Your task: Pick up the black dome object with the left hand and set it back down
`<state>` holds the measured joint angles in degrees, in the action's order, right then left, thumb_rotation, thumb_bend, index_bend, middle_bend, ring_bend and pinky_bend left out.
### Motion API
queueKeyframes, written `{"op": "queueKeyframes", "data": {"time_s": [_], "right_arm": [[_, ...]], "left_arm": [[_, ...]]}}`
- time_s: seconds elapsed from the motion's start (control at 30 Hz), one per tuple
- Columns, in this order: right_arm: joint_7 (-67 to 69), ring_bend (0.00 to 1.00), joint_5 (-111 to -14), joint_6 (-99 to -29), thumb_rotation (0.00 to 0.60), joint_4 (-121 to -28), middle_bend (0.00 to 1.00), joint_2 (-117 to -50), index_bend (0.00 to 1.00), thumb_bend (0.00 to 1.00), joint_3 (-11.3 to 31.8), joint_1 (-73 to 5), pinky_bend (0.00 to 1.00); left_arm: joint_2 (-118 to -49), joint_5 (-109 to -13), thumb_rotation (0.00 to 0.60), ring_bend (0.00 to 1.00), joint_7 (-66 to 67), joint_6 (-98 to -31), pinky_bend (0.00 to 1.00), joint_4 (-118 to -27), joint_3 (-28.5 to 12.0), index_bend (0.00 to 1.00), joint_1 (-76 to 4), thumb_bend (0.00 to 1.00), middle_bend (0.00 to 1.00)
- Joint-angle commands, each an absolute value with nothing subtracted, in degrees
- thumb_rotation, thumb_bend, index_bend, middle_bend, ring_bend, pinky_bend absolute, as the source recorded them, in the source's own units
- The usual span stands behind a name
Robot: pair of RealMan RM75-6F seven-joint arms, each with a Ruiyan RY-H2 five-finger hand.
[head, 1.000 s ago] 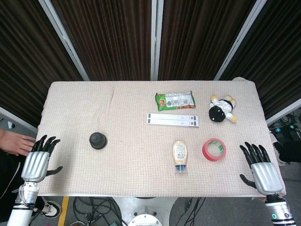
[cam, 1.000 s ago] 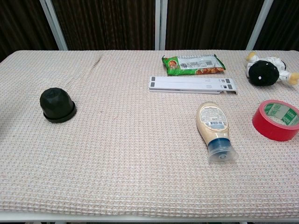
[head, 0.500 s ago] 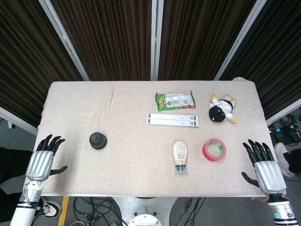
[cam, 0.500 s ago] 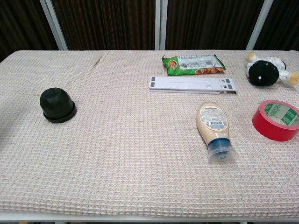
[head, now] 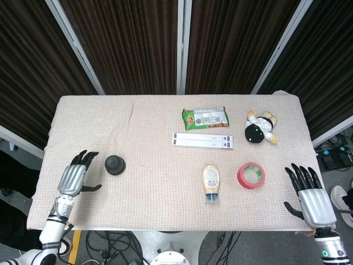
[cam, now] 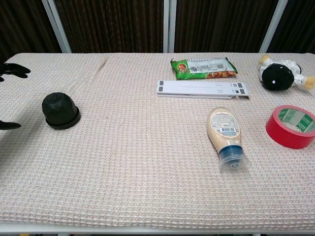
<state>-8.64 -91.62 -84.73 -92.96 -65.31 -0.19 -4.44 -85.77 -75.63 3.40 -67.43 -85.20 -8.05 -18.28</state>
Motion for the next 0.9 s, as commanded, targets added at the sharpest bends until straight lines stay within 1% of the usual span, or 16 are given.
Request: {"op": "queueKeyframes", "data": {"time_s": [0.03,0.2,0.4,0.77,0.9], "right_arm": [[-8.77,0.0,-91.24,-84.33,0.6,-92.87,0.0,-65.32,0.0,0.1,-0.16,-4.47,0.0],[-8.77,0.0,-90.41,-82.79,0.6,-92.18,0.0,-65.95,0.0,0.1,-0.35,-4.79,0.0],[-8.65,0.0,-89.64,-81.92,0.6,-91.49,0.0,-66.21,0.0,0.1,-0.32,-4.95,0.0],[-9.0,0.0,-89.19,-81.4,0.6,-91.57,0.0,-66.04,0.0,0.1,-0.29,-5.08,0.0],[-8.93,0.0,-88.93,-81.3,0.6,-91.47,0.0,-66.06,0.0,0.1,-0.28,-5.03,0.0]], "left_arm": [[-88.59,-73.67,0.6,0.02,1.15,-64.63,0.11,-82.29,-9.7,0.1,-20.64,0.0,0.12],[-91.36,-72.62,0.6,0.02,0.88,-60.98,0.11,-77.37,-9.86,0.1,-23.34,0.0,0.12],[-93.3,-71.6,0.6,0.02,0.3,-58.49,0.12,-73.55,-10.19,0.1,-25.45,0.0,0.12],[-94.46,-68.65,0.6,0.02,-2.46,-53.21,0.12,-72.0,-10.61,0.1,-28.01,0.0,0.13],[-95.17,-67.84,0.6,0.02,-2.89,-52.25,0.12,-71.05,-11.13,0.1,-28.99,0.0,0.13]]}}
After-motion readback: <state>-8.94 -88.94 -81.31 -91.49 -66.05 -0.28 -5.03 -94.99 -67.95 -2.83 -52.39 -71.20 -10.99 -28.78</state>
